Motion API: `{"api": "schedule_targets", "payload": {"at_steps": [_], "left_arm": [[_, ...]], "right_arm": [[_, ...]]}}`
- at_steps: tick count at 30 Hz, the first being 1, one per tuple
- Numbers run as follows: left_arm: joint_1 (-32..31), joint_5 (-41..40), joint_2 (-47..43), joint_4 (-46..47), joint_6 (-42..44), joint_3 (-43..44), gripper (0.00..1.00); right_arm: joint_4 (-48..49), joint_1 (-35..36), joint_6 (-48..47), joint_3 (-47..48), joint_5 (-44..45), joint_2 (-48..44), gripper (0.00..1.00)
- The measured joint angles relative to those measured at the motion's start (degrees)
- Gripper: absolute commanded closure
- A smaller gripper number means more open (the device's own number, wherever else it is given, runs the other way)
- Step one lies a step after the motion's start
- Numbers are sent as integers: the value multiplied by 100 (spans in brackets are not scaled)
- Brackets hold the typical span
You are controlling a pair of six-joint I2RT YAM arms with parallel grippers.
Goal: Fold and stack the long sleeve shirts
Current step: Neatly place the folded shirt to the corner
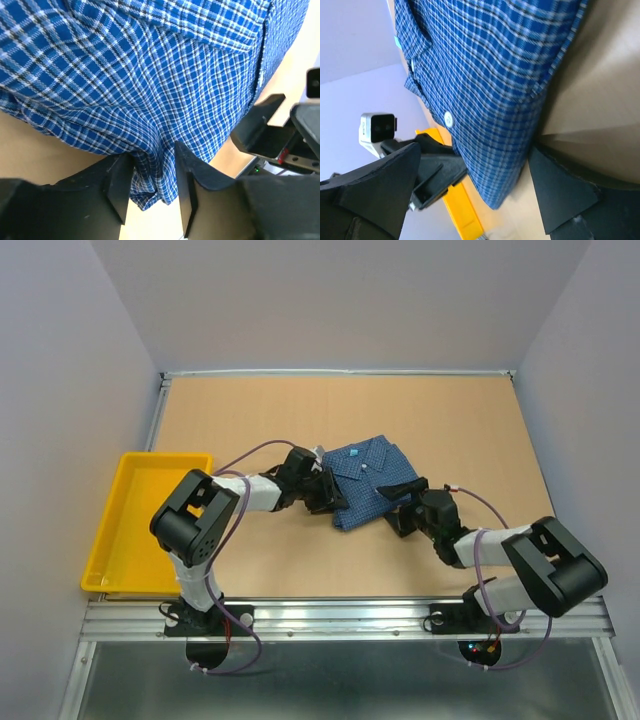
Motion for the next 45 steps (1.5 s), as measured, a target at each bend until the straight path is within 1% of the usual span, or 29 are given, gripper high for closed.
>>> {"api": "schedule_targets", "payload": {"at_steps": [1, 2, 6, 7, 9, 10, 11, 12, 13, 14, 17, 20, 22, 26, 29, 31, 33, 36, 40, 43, 45], "left_arm": [[0, 20, -13, 22, -26, -17, 42], [0, 24, -50, 37, -31, -39, 41], [24, -74, -289, -72, 0, -190, 39], [61, -114, -415, -181, 9, -267, 39], [127, -136, -605, -328, 59, -343, 39], [229, -146, -809, -450, 109, -391, 39], [337, -155, -979, -564, 166, -426, 39], [448, -164, -1115, -629, 201, -444, 39], [625, -192, -1333, -763, 313, -450, 39], [802, -190, -1510, -835, 361, -452, 39], [1401, -332, -2194, -1132, 702, -450, 31], [2184, -763, -2970, -1528, 1241, -304, 26], [2452, -929, -3254, -1609, 1519, -247, 20], [2924, -1215, -3694, -1681, 1987, -243, 18], [3088, -1292, -3718, -1707, 2247, -260, 18], [3110, -1290, -3720, -1690, 2363, -341, 18], [3128, -1292, -3720, -1725, 2452, -402, 17], [3189, -1351, -3731, -1762, 2564, -413, 17], [3322, -1478, -3816, -1759, 2656, -413, 17], [3377, -1539, -3834, -1759, 2697, -413, 17], [3397, -1550, -3832, -1759, 2712, -413, 17]], "right_arm": [[109, 0, 39, 94, 2, 192, 14], [162, 0, 57, 142, 2, 293, 16], [302, 0, 103, 332, 66, 697, 42], [278, 0, 136, 365, 103, 774, 57], [243, 0, 140, 420, 175, 931, 70], [205, 0, 122, 446, 199, 1014, 82], [181, 0, 133, 476, 221, 1093, 88], [181, -2, 120, 522, 232, 1145, 96], [175, -28, 109, 588, 232, 1204, 99], [164, -50, 83, 660, 232, 1261, 99], [125, -234, 59, 907, 212, 1445, 99], [48, -632, 13, 1110, 190, 1574, 99], [4, -986, -42, 1252, 203, 1661, 99], [-55, -1799, -127, 1679, 181, 1985, 99], [-79, -2428, -236, 2216, 144, 2448, 99], [-87, -2723, -352, 2498, 74, 2669, 99], [-118, -3145, -520, 3038, -94, 3093, 99], [-131, -3567, -691, 3698, -356, 3624, 99], [-457, -3974, -973, 4868, -632, 4345, 99], [-780, -4138, -1150, 5665, -765, 4787, 99], [-911, -4183, -1213, 6030, -826, 4996, 99]]}}
